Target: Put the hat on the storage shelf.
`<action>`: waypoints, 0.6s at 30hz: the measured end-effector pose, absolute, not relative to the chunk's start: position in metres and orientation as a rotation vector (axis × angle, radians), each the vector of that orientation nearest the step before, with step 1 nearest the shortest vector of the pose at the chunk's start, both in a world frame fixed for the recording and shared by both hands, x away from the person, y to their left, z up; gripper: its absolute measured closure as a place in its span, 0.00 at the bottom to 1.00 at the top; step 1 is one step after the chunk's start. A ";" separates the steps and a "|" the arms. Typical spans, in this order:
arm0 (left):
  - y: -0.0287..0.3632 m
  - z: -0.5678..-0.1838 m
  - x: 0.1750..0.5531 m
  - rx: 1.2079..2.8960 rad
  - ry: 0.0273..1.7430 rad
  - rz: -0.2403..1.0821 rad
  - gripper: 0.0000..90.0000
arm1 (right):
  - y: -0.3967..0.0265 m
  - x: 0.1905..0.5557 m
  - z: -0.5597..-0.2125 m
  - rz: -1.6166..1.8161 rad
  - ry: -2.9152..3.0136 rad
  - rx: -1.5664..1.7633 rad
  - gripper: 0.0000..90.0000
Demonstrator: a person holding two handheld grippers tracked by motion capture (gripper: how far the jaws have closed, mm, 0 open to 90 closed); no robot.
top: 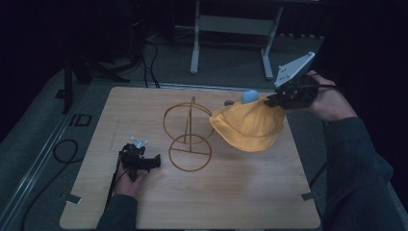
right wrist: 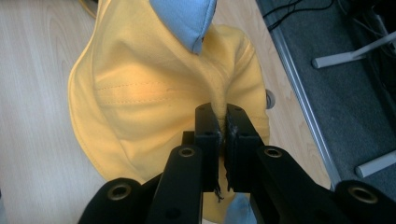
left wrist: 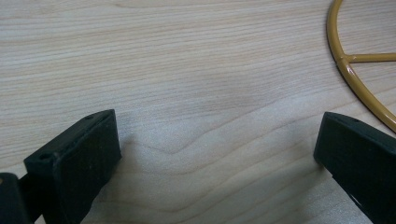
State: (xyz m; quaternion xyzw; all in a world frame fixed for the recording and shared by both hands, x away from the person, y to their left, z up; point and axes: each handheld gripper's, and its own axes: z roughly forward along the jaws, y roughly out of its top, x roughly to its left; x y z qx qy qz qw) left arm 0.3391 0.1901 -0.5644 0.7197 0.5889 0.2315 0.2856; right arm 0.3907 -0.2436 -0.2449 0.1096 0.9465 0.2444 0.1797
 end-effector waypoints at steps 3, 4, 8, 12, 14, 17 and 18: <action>0.190 -0.564 0.339 1.924 1.575 0.619 0.00 | -0.244 0.391 -0.243 0.707 2.665 0.312 0.95; 0.190 -0.564 0.339 1.924 1.575 0.619 0.00 | -0.243 0.391 -0.243 0.707 2.663 0.312 0.95; 0.190 -0.564 0.339 1.924 1.575 0.619 0.00 | -0.241 0.389 -0.242 0.711 2.642 0.309 0.95; 0.190 -0.564 0.339 1.924 1.574 0.619 0.00 | -0.241 0.390 -0.240 0.729 2.621 0.330 0.95; 0.190 -0.564 0.339 1.924 1.574 0.619 0.00 | -0.241 0.391 -0.239 0.731 2.608 0.334 0.95; 0.190 -0.564 0.339 1.924 1.574 0.619 0.00 | -0.239 0.391 -0.238 0.742 2.607 0.344 0.95; 0.190 -0.564 0.339 1.924 1.574 0.619 0.00 | -0.238 0.392 -0.238 0.745 2.606 0.345 0.95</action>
